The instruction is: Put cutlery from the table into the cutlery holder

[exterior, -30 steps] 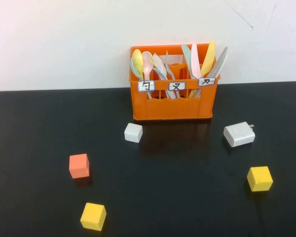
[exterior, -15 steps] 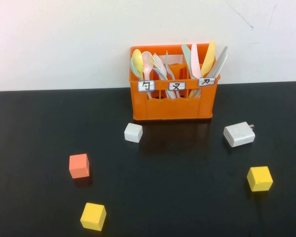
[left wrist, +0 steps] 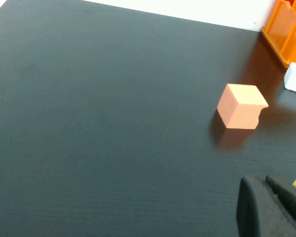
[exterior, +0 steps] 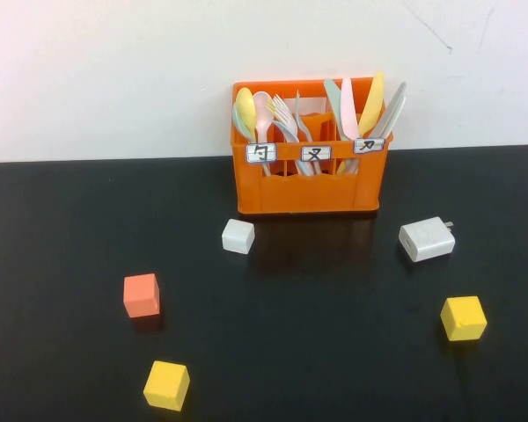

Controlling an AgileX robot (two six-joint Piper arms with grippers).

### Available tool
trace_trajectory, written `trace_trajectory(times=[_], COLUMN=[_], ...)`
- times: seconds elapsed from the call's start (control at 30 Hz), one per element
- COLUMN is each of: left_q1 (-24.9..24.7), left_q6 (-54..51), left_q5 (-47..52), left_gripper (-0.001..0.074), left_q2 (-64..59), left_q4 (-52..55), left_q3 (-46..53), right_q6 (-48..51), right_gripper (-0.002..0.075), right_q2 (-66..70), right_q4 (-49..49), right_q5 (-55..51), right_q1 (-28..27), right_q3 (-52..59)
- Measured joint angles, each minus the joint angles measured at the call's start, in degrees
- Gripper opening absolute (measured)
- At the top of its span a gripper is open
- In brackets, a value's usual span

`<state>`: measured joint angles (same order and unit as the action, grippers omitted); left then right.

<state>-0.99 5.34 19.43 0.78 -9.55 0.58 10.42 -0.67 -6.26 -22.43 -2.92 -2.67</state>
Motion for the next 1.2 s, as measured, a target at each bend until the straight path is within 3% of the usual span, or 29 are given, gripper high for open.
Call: trace_trajectory(times=[0.33,0.87,1.2], left_q1=[0.0,0.0,0.0], left_q6=[0.0,-0.21,-0.21], left_q5=[0.0,0.0,0.0], left_gripper=[-0.0001,-0.0001,-0.0001], left_q2=[0.0,0.0,0.0], left_q4=[-0.11,-0.11,-0.11], left_q3=[0.0,0.0,0.0], right_q6=[0.77,-9.5,-10.42], right_gripper=[-0.0002,-0.0002,-0.0002], right_q2=[0.0,0.0,0.0], right_q4=[3.55,4.06,4.06], right_q5=[2.5,2.28,2.28], right_q1=[-0.61,-0.61,-0.61], right_q3=[3.59,3.59,3.59])
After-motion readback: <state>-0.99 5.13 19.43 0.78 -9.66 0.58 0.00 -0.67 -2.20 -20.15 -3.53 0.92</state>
